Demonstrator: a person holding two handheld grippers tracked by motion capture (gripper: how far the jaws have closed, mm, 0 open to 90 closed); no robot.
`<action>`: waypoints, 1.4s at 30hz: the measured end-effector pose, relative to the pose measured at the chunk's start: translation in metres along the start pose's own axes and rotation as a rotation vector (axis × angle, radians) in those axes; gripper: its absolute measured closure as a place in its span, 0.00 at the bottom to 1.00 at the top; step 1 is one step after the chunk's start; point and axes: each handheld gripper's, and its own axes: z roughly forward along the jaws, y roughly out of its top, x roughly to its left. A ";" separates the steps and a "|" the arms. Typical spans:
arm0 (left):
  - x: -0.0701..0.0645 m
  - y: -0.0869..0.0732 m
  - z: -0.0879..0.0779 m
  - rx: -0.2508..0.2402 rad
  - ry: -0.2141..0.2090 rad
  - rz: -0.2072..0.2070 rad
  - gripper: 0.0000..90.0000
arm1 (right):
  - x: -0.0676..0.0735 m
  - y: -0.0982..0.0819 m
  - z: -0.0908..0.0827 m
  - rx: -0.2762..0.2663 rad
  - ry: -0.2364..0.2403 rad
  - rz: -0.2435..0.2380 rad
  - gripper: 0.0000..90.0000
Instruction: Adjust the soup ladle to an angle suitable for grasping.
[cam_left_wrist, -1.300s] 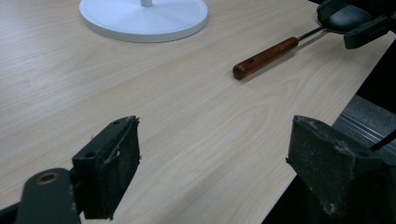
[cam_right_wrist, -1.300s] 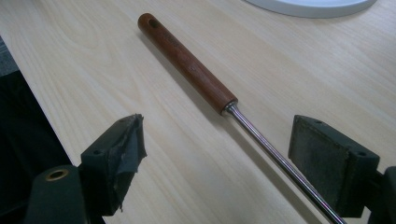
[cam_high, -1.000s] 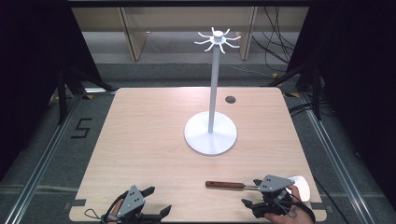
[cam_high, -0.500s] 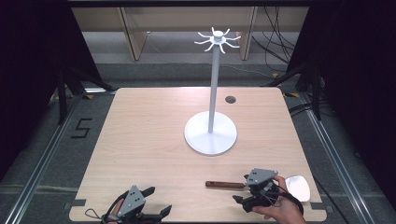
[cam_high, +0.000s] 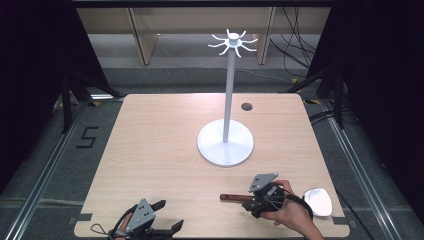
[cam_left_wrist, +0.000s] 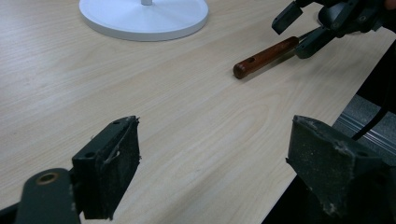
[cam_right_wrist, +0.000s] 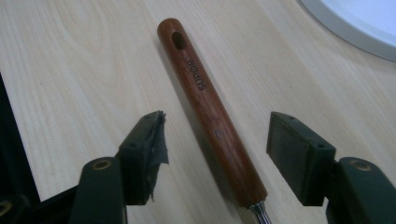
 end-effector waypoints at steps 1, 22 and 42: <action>0.000 0.000 0.000 0.002 0.002 -0.001 0.18 | -0.002 0.002 0.003 -0.006 0.017 -0.040 0.45; -0.002 0.000 0.001 -0.008 -0.011 -0.009 0.18 | -0.012 0.031 0.023 0.247 0.105 -0.137 0.68; -0.001 0.000 0.001 0.001 -0.013 -0.006 0.18 | -0.013 0.046 0.026 0.365 0.124 -0.160 0.79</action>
